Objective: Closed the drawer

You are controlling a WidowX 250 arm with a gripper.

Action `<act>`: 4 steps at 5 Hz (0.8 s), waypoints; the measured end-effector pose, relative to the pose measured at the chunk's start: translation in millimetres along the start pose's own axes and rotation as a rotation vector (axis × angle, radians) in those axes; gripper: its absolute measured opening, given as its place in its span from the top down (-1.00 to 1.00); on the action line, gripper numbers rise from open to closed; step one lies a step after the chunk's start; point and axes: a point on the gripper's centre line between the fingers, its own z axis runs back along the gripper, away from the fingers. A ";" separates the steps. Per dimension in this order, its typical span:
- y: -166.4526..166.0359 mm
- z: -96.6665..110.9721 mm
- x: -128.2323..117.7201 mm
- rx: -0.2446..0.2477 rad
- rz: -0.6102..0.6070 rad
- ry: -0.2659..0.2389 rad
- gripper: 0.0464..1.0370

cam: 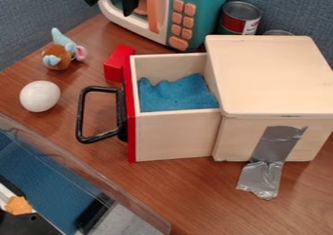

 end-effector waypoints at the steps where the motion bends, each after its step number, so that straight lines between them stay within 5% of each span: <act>1: -1.1 -10.2 -3.3 -0.011 -0.017 0.031 -0.93; 4: 20.9 1.0 -35.1 -0.076 -0.710 -0.092 -0.93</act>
